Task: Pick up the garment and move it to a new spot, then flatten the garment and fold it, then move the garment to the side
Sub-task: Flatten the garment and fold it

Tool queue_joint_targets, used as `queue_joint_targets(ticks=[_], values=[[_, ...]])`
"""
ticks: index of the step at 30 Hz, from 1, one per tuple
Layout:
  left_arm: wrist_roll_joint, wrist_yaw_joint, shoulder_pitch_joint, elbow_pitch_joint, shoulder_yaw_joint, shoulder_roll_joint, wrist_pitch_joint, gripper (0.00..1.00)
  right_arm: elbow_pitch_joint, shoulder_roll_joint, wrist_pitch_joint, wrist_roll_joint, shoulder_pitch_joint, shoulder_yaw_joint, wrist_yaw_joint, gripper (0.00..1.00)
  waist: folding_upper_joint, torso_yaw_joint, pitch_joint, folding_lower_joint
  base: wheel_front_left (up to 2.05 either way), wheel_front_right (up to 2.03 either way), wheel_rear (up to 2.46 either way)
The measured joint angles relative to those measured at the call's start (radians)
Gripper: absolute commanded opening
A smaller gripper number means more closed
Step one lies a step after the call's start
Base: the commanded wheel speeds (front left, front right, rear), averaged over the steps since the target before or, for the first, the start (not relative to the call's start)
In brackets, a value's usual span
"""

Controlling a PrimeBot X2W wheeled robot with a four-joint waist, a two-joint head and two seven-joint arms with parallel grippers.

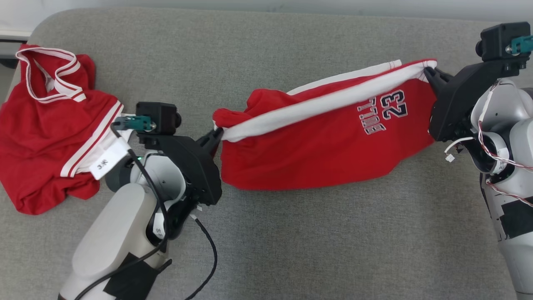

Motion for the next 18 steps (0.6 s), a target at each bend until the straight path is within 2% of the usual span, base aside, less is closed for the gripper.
queue_joint_targets(ticks=[9, 14, 18], values=[[0.023, 0.004, -0.045, 0.068, 0.011, -0.001, -0.017, 0.00, 0.082, 0.021, -0.063, 0.009, -0.026, -0.016, 0.001, 0.00, 0.0000, 0.006, -0.007, -0.0002, 0.00, 0.00, 0.00], [0.031, 0.003, -0.088, 0.120, -0.002, -0.022, -0.015, 0.00, 0.138, 0.057, -0.098, 0.009, -0.063, -0.011, -0.003, 0.00, -0.0001, -0.006, -0.009, -0.0002, 0.00, 0.00, 0.00], [0.039, -0.002, -0.135, 0.168, -0.020, -0.044, -0.005, 0.00, 0.190, 0.060, -0.127, 0.009, -0.091, -0.013, -0.005, 0.00, 0.0000, -0.013, -0.004, -0.0001, 0.00, 0.00, 0.00]])
